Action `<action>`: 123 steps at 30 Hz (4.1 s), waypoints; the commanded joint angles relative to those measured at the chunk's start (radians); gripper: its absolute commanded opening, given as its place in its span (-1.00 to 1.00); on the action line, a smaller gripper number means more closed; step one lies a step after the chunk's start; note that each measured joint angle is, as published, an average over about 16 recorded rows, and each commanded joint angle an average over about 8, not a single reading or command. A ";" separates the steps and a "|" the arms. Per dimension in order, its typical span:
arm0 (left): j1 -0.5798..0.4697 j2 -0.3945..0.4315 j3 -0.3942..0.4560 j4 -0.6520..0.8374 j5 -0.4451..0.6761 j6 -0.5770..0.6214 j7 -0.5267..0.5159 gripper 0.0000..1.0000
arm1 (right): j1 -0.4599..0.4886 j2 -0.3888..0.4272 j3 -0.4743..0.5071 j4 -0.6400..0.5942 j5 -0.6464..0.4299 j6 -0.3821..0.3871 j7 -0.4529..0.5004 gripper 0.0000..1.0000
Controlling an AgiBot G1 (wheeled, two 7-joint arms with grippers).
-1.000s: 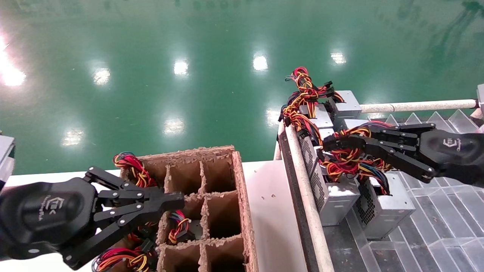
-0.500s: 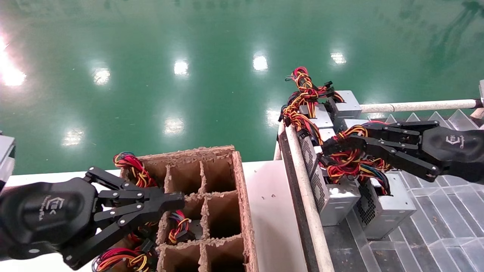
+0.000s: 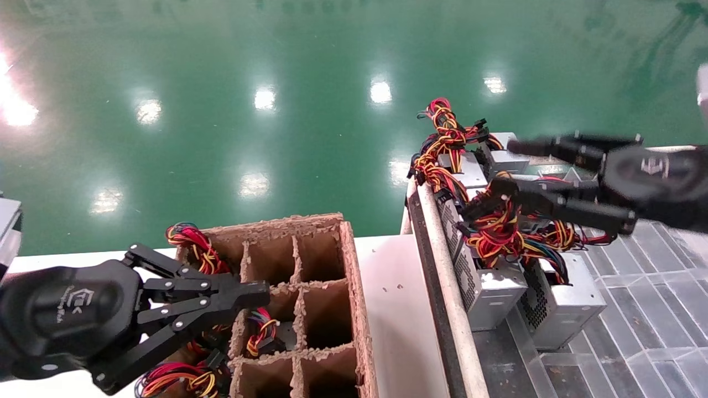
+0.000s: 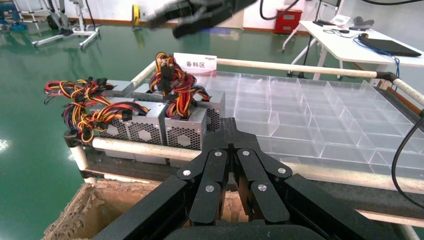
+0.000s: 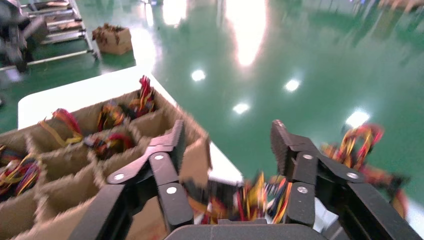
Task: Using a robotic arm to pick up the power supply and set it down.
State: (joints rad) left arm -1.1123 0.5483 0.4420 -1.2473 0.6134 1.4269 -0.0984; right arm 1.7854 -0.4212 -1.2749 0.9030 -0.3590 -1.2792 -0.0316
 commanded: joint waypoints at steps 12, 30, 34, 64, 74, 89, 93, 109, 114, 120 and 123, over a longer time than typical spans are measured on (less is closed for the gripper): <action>0.000 0.000 0.000 0.000 0.000 0.000 0.000 -1.00 | -0.034 -0.014 0.096 0.126 -0.018 0.063 0.005 1.00; 0.000 0.000 0.000 0.000 0.000 0.000 0.000 1.00 | -0.257 -0.072 0.393 0.211 -0.135 -0.029 0.076 1.00; 0.000 0.000 0.000 0.000 0.000 0.000 0.000 1.00 | -0.308 -0.086 0.460 0.230 -0.161 -0.050 0.092 1.00; 0.000 0.000 0.000 0.000 0.000 0.000 0.000 1.00 | -0.679 -0.182 0.953 0.369 -0.355 -0.203 0.209 1.00; 0.000 0.000 0.000 0.000 0.000 0.000 0.000 1.00 | -0.732 -0.196 1.024 0.389 -0.384 -0.225 0.224 1.00; 0.000 0.000 0.000 0.000 0.000 0.000 0.000 1.00 | -0.716 -0.191 1.002 0.383 -0.375 -0.218 0.220 1.00; 0.000 0.000 0.000 0.000 0.000 0.000 0.000 1.00 | -0.714 -0.191 0.999 0.382 -0.374 -0.218 0.220 1.00; 0.000 0.000 0.000 0.000 0.000 0.000 0.000 1.00 | -0.710 -0.190 0.993 0.381 -0.371 -0.216 0.219 1.00; 0.000 0.000 0.000 0.000 0.000 0.000 0.000 1.00 | -0.709 -0.189 0.993 0.380 -0.371 -0.216 0.219 1.00; 0.000 0.000 0.000 0.000 0.000 0.000 0.000 1.00 | -0.709 -0.189 0.992 0.380 -0.371 -0.215 0.218 1.00; 0.000 0.000 0.000 0.000 0.000 0.000 0.000 1.00 | -0.709 -0.189 0.992 0.380 -0.370 -0.215 0.218 1.00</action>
State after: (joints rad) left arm -1.1121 0.5482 0.4420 -1.2470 0.6133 1.4267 -0.0983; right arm 1.0765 -0.6103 -0.2827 1.2829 -0.7293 -1.4943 0.1867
